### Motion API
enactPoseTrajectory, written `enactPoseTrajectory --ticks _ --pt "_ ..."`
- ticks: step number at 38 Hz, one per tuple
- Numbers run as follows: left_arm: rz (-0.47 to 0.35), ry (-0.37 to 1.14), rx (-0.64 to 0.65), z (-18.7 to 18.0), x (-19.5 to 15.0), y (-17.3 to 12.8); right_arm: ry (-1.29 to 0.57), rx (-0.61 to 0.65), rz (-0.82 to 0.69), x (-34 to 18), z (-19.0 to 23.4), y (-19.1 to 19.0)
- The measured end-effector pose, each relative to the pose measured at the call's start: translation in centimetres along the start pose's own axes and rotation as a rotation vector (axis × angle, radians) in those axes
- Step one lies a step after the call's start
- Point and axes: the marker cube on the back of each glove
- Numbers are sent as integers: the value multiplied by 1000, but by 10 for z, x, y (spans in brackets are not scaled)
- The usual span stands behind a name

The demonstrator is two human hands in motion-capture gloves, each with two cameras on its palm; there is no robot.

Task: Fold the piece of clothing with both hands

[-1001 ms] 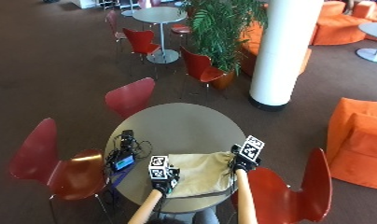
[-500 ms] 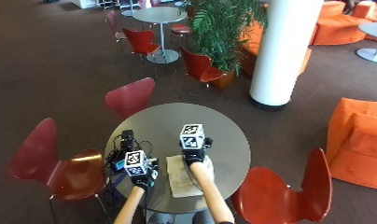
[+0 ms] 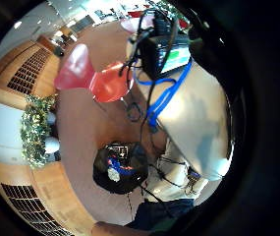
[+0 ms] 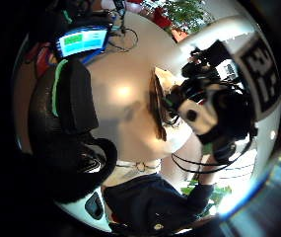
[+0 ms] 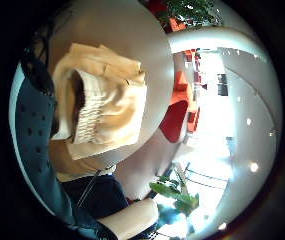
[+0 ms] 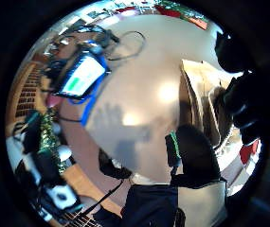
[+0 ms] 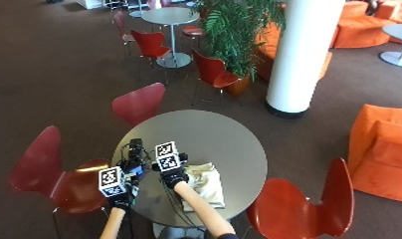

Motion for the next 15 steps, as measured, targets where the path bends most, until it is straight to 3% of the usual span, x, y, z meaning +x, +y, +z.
enactPoseTrajectory --ticks 7,15 --pt "-16 -6 -22 -17 -26 29 -155 95 -87 26 -32 36" --pt "-38 -43 -67 -10 -52 45 -278 22 -34 73 -14 30"
